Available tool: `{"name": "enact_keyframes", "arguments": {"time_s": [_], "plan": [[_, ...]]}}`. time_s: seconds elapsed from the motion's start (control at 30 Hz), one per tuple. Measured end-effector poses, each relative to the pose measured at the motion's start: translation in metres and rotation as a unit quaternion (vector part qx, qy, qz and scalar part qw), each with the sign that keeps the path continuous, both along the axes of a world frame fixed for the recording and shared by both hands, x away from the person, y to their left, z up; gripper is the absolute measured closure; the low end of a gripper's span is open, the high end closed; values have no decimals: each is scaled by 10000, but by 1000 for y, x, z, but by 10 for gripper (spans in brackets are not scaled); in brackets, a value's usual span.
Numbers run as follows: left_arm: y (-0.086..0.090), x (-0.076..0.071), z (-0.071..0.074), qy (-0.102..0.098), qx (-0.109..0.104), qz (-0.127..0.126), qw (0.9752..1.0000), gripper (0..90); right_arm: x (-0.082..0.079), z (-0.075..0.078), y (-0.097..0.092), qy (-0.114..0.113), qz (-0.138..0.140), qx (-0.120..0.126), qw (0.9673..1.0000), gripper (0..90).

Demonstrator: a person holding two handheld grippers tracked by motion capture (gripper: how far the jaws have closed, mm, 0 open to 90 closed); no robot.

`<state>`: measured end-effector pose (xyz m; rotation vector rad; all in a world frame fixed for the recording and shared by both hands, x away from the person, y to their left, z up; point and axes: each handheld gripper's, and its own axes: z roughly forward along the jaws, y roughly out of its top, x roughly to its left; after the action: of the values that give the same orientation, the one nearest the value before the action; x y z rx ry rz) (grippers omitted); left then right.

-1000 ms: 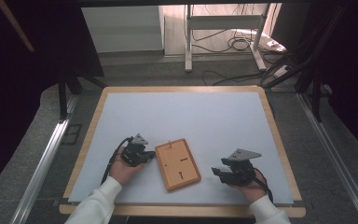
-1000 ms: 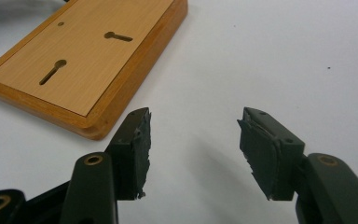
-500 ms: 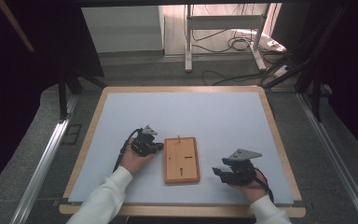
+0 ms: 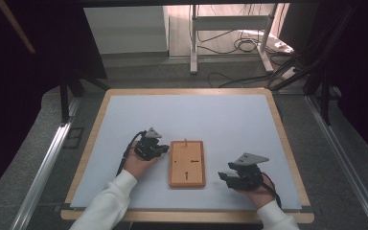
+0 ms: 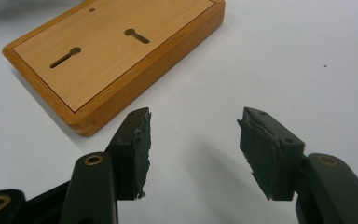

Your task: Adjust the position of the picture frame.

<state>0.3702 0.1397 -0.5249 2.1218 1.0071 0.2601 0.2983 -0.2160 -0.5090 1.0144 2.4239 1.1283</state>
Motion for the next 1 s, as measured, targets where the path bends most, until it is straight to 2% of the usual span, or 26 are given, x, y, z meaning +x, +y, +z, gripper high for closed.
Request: {"name": "enact_keyframes", "arguments": {"time_s": [0.1,0.17,0.27,0.3,0.4,0.53,0.67,1.0], "plan": [[6,-12,5,-74,-110,-49,9999,900,0,-1,0,5,-4,6,10000,426],[8,-19,7,-139,-108,-131,9998,900,0,-1,0,-4,-9,0,10000,422],[9,-25,11,-213,-166,-179,9995,893,0,0,-1,-39,-13,17,10000,419],[8,-26,11,-257,-137,-237,9993,854,0,1,-1,-46,-16,24,10000,417],[6,-29,12,-418,-113,-200,9989,712,0,0,-1,-41,-16,14,10000,410],[4,-28,13,-358,-114,-182,9991,467,0,0,-1,-47,4,19,10000,391],[5,-29,13,-348,-150,-219,9990,350,1,-1,-1,-49,9,25,10000,373],[2,-30,14,-385,-172,-243,9988,312,0,0,0,-76,42,36,10000,356]]}}
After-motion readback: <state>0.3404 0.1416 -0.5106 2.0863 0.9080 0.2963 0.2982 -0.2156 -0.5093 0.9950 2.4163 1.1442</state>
